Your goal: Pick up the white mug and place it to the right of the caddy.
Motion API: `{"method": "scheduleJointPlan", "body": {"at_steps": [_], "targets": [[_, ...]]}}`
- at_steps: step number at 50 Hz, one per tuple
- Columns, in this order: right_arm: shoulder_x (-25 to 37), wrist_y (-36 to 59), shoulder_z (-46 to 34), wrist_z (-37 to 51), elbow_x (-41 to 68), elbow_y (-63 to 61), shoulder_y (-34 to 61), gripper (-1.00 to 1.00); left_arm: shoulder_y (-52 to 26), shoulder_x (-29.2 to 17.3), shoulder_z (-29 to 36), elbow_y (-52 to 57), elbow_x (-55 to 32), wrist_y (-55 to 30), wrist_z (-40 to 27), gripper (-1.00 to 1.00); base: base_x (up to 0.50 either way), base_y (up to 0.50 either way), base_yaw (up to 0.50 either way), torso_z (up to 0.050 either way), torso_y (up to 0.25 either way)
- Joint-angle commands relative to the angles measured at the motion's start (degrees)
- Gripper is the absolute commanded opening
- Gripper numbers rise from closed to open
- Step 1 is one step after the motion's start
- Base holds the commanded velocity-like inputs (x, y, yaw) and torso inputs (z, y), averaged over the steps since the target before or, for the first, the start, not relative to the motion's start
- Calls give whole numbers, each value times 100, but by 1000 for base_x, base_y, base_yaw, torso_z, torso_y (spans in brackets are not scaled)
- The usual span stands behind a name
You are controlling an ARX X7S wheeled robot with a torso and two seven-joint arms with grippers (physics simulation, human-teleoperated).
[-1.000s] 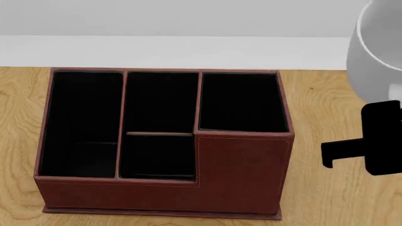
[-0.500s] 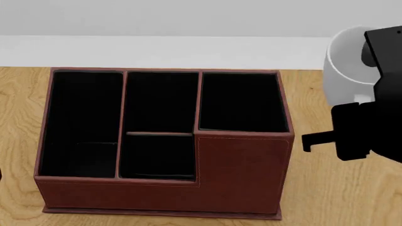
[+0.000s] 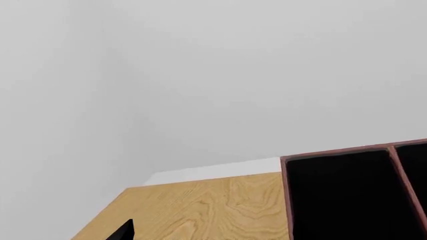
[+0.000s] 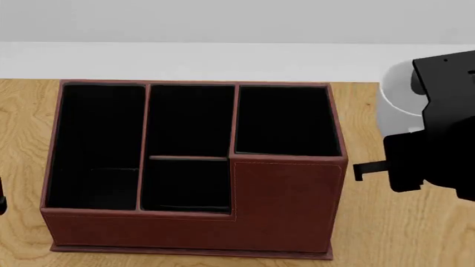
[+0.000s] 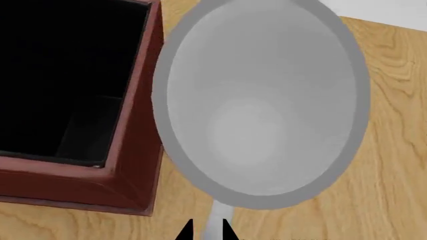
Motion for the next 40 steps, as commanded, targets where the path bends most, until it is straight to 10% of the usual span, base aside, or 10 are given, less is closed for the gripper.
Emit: {"method": "scheduleJointPlan", "body": {"at_steps": [1, 40], "targets": [[-203, -151, -248, -544, -653, 477, 18, -100, -102, -2, 109, -74, 21, -21, -33, 100, 0, 0, 0, 0, 0], [-1265, -1185, -1238, -2473, -1942, 2645, -231, -100, -145, -8, 331, -246, 83, 54, -134, 100, 0, 0, 0, 0, 1]]}}
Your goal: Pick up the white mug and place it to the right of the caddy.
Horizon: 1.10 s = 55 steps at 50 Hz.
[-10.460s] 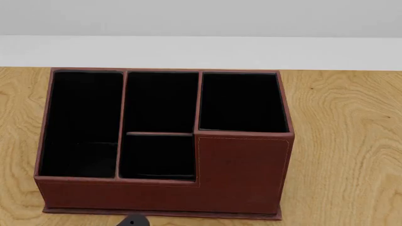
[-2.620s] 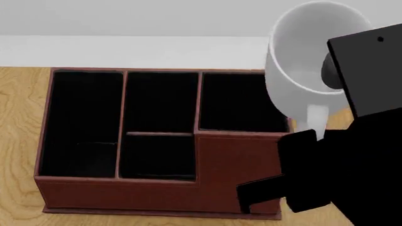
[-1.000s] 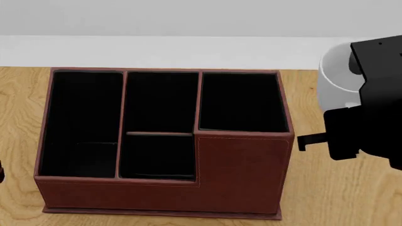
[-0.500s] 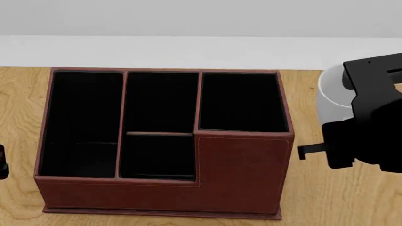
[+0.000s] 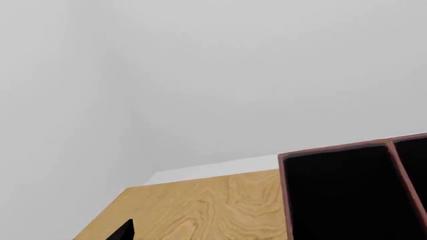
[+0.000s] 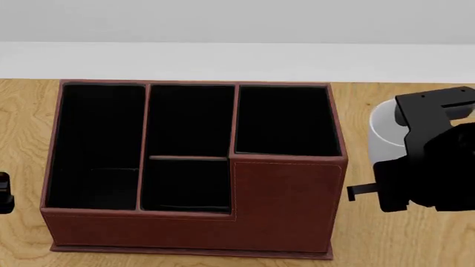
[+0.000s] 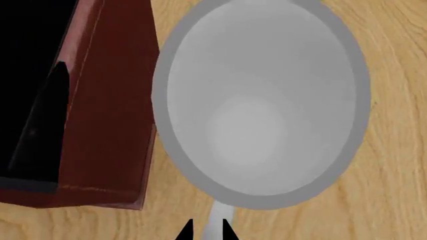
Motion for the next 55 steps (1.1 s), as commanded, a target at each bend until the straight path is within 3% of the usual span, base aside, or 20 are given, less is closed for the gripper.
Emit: {"method": "scheduleJointPlan", "body": {"at_steps": [1, 16, 22, 55], "targets": [[-422, -408, -293, -735, -617, 924, -14, -100, -44, 12, 126, -122, 36, 67, -33, 100, 0, 0, 0, 0, 0], [-1485, -1278, -816, -2098, -1377, 3110, -33, -100, -156, 9, 315, -313, 105, 105, -84, 100, 0, 0, 0, 0, 1], [-1537, -1270, -620, -2180, -1617, 3173, -143, -100, -204, 10, 386, -367, 121, 103, -95, 100, 0, 0, 0, 0, 0], [-1850, -880, 2464, -2901, -4887, 3180, -677, -100, -114, 73, 509, -631, 123, 399, -150, 100, 0, 0, 0, 0, 0]]}}
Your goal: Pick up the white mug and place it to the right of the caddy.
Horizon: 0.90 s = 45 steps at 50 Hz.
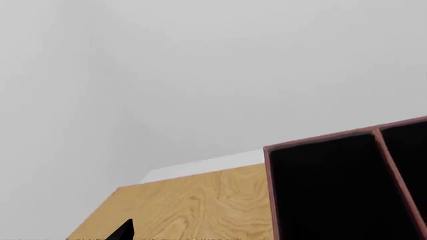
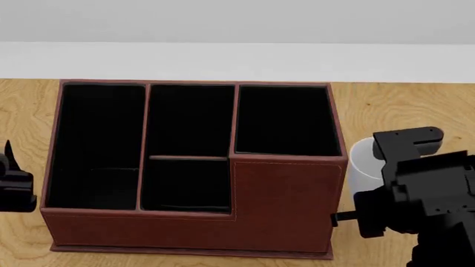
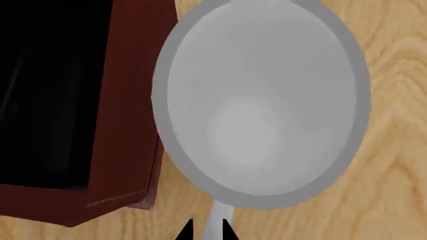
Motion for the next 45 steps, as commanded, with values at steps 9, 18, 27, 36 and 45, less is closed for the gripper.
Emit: {"method": "scheduleJointPlan", "body": {"at_steps": [9, 18, 27, 36, 45], "targets": [[-225, 573, 1729, -606, -2555, -3, -135, -100, 90, 46, -38, -71, -40, 152, -35, 100, 0, 0, 0, 0, 1], [-307, 845, 1868, -819, -3264, -3, -174, -100, 192, 17, -218, 77, -107, 111, -42, 100, 0, 0, 0, 0, 0], [-356, 953, 1970, -873, -3385, -2, -185, -100, 157, -3, -253, 143, -132, 43, -48, 100, 0, 0, 0, 0, 0], [-362, 1016, 1921, -952, -3441, -2, -210, -100, 165, -44, -321, 310, -161, -80, -60, 100, 0, 0, 0, 0, 1], [-359, 1039, 1902, -937, -3440, -2, -221, -100, 219, -66, -393, 386, -182, -108, -76, 100, 0, 0, 0, 0, 0]]}}
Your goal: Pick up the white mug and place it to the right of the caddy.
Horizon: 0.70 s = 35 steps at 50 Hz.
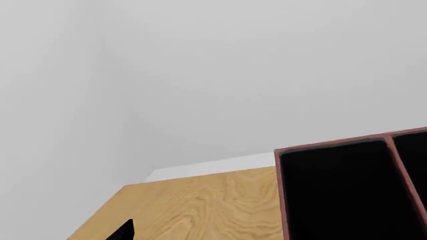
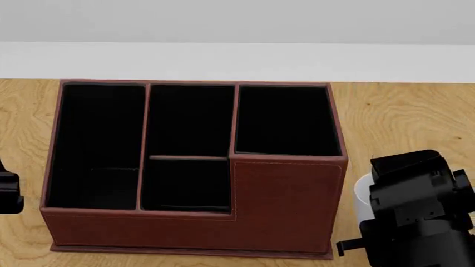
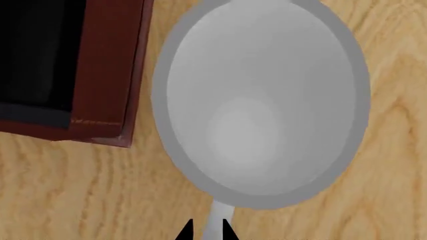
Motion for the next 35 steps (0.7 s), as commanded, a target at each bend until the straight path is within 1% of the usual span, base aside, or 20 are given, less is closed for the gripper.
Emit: {"method": "scheduleJointPlan", "body": {"at_steps": [1, 2, 3, 22, 35], "targets": [[-8, 46, -4, -48, -134, -2, 22, -100, 41, -35, -84, 123, -28, -69, -19, 100, 0, 0, 0, 0, 0], [-10, 39, -19, -44, -147, -2, 22, -100, 46, -36, -86, 130, -30, -68, -19, 100, 0, 0, 0, 0, 0], [1, 50, 22, 13, -135, -2, 27, 100, 55, -39, -92, 139, -30, -66, -22, 100, 0, 0, 0, 15, 0], [77, 83, 115, -7, -151, -2, 312, 100, 108, -55, -195, 362, -94, -177, -44, 100, 0, 0, 0, 0, 0], [245, 210, -70, -109, -233, -44, 631, 100, 165, -74, -527, 891, -321, -402, 50, 100, 0, 0, 0, 0, 0]]}}
